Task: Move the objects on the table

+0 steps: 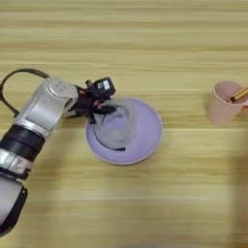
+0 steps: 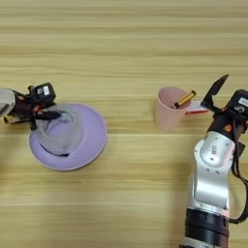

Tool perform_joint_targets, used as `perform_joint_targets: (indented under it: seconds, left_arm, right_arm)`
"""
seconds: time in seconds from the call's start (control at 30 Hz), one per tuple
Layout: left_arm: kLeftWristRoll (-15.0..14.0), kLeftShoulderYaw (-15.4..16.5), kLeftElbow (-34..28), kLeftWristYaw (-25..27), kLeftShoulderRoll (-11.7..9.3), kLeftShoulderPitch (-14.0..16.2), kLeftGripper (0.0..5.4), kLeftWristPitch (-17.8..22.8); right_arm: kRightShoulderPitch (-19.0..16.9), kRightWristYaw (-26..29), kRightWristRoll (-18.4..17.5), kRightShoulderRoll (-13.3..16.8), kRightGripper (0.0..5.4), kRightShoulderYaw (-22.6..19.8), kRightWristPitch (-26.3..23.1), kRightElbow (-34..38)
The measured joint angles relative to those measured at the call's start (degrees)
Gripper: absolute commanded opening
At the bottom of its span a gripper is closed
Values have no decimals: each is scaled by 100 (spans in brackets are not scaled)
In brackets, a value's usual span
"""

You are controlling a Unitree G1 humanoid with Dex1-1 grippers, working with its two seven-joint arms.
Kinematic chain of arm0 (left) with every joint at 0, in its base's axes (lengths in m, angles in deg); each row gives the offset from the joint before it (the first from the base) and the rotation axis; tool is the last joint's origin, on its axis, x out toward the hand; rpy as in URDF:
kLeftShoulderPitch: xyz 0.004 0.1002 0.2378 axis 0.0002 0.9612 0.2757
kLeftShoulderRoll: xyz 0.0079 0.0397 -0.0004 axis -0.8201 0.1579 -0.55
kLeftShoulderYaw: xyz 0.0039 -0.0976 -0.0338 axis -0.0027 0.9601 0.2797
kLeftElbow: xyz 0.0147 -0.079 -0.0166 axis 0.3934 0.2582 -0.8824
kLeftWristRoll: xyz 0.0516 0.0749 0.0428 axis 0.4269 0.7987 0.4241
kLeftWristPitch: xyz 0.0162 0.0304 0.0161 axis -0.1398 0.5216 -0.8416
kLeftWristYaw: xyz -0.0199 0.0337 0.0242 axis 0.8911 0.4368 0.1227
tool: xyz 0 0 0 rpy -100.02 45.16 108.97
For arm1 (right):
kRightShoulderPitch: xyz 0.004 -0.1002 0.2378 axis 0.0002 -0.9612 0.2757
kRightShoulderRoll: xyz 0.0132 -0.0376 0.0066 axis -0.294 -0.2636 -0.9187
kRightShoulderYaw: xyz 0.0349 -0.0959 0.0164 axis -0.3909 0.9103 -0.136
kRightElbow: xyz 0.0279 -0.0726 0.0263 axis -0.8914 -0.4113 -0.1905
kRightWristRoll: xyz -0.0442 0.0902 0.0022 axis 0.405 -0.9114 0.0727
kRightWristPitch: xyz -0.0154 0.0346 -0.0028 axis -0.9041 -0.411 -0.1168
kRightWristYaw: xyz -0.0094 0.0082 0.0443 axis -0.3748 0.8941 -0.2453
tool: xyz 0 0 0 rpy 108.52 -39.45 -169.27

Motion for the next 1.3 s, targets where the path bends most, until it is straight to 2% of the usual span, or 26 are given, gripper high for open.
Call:
perform_joint_targets:
  seconds: [0.17,0.43,0.6,0.73,0.83,0.93,0.97,1.03,1.23,1.3]
  left_arm:
    - [-47,89,-4,3,47,-104,235,16]
    - [-542,548,-479,-25,279,-477,312,350]
    - [-840,753,-690,-84,347,-496,364,562]
    - [-886,840,-737,-212,360,-502,404,597]
    - [-894,1086,-560,-561,425,-526,425,394]
    - [-845,1470,-205,-1444,551,-544,464,-212]
    - [-828,1498,-153,-1560,554,-544,469,-287]
    - [-717,1633,140,-2122,664,-540,494,-733]
    - [-648,1793,523,-2663,733,-473,536,-1164]
    - [-642,1877,580,-2868,742,-315,536,-1239]
  right_arm:
    - [0,-2,4,-4,540,32,-1,0]
    - [0,-11,6,-4,540,63,-1,0]
    - [0,-13,7,-4,540,70,-1,-1]
    - [0,-15,9,-4,540,76,-1,-2]
    - [0,-19,16,-5,540,86,-1,-4]
    - [0,-19,16,-4,540,86,-1,-14]
    - [1,-19,16,-4,540,85,-1,-18]
    - [2,-17,16,-4,540,85,0,-29]
    - [2,-17,16,-3,540,84,0,-36]
    - [2,-17,16,-2,540,84,0,-37]
